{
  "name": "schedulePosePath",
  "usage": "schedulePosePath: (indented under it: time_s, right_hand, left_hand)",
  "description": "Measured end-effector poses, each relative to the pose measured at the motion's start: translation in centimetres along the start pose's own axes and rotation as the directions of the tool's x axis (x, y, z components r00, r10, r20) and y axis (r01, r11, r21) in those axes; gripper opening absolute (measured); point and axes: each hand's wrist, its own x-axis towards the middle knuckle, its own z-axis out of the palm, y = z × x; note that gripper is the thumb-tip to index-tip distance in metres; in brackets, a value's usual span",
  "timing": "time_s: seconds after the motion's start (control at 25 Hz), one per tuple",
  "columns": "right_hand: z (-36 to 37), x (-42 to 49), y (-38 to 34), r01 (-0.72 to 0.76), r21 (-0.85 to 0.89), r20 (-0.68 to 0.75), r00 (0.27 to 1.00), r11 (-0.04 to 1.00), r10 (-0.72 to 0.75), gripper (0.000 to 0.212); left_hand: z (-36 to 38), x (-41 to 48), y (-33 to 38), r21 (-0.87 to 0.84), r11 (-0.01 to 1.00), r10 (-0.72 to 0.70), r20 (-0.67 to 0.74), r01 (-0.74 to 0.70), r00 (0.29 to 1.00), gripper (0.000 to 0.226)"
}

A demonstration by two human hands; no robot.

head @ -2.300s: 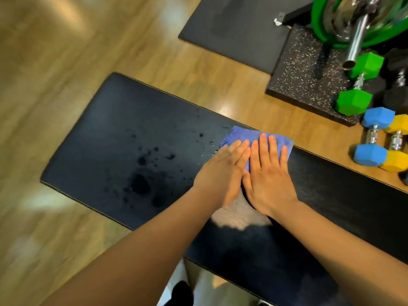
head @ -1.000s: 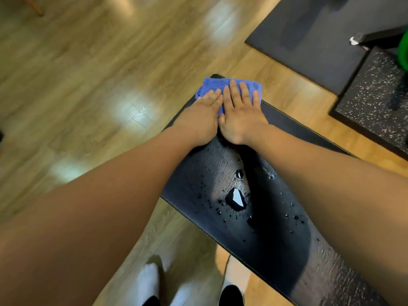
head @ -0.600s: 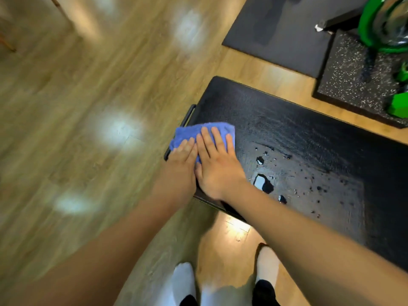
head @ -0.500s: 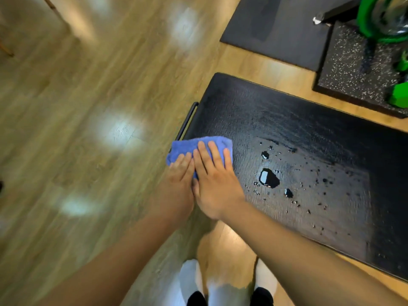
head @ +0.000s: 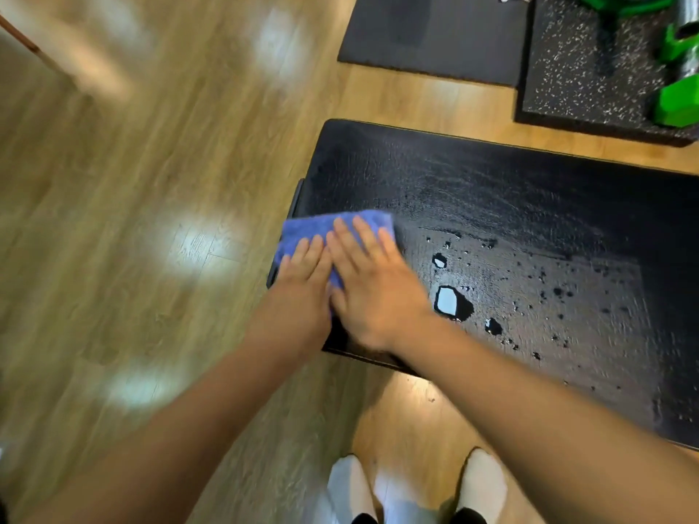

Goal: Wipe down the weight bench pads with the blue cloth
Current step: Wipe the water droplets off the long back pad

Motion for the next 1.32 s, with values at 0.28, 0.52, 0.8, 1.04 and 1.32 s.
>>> schedulePosePath:
  time_s: [0.28,0.52,0.8,1.04,1.32]
  right_hand:
    - [-5.5,9.9,10.2,-0.144,-0.09,0.126,0.98,0.986,0.154,0.065]
    - [-3.3,4.0,5.7,-0.205,0.017,0.048,0.978,0.979,0.204,0.062]
    - [3.1,-10.4,-3.0,-0.079,0.151,-0.089,0.992,0.985,0.093,0.064]
    - [2.7,-14.2,0.9,-0.204,0.116,-0.095,0.972,0.972,0.215,0.068]
    - [2.9,-18.4,7.3,-0.41,0.014,-0.044,0.911,0.912,0.41,0.069]
  left_hand:
    - [-3.7,17.4,1.4,0.12,0.992,0.027,0.093,-0.038,0.995,0.057]
    - [-1.7,9.7,2.5,-0.086,0.996,0.001,0.029,0.002,1.0,0.056]
    - [3.1,-8.2,4.4,0.015,0.993,0.114,-0.056,-0.113,0.992,0.053]
    - [4.0,-5.8,9.5,0.097,0.984,0.149,0.006,-0.149,0.989,0.057]
    - [5.5,-2.3,17.5,0.031,0.968,0.247,0.066,-0.25,0.967,0.064]
